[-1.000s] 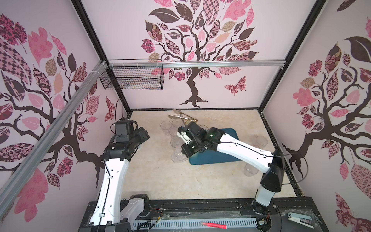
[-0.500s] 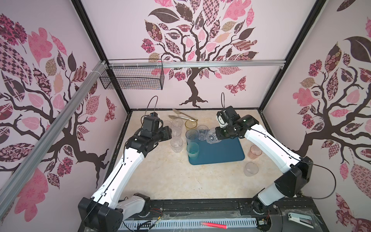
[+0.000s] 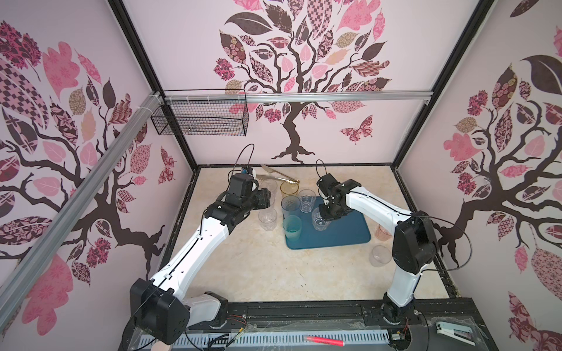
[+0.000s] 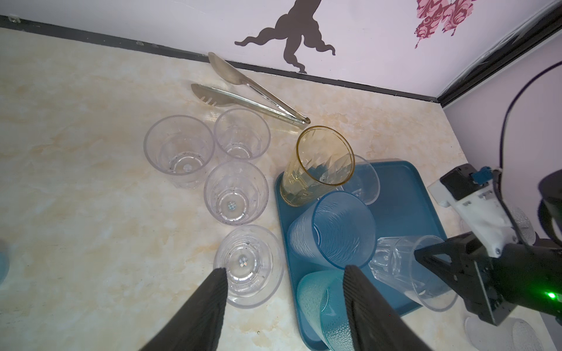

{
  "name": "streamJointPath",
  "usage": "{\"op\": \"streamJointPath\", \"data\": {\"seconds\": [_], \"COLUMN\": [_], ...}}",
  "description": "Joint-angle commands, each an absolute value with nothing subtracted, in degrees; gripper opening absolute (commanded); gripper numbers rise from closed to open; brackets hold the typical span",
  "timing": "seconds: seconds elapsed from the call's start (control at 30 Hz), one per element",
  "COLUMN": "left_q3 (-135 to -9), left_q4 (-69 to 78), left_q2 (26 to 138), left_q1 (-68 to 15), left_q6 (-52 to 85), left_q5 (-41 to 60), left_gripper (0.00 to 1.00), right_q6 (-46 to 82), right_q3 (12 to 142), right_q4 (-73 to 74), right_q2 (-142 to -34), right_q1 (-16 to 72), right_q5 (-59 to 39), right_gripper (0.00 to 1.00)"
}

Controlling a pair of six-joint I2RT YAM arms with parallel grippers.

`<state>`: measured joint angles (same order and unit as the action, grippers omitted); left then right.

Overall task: Place the glasses into the tray
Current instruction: 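Lift the clear glass with the right gripper and carry it over the tray, then lower the clear glass onto the tray and open the right gripper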

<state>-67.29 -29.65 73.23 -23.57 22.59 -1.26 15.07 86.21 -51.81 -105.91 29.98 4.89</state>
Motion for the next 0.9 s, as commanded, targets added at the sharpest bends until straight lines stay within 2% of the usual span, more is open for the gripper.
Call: {"op": "streamJointPath", "data": {"seconds": [0.0,0.87], "left_q3": [-65.18,-64.7], "left_q4": [-27.21,-28.34], "left_q2": [73.99,74.6], "left_q1": [-23.69,-23.81], "left_q6": [21.04,20.08], "left_q5": [-1.75,-2.28], "left_gripper": [0.64,0.67], "right_q6": [15.91,15.52], "right_q3": [89.24,89.2], "right_q4": [-50.71,-48.54], "right_q2": [-108.98,-112.13], "right_q1": [30.23,30.23], "right_q5": [5.37,4.55], "right_gripper": [0.06,0.08]}}
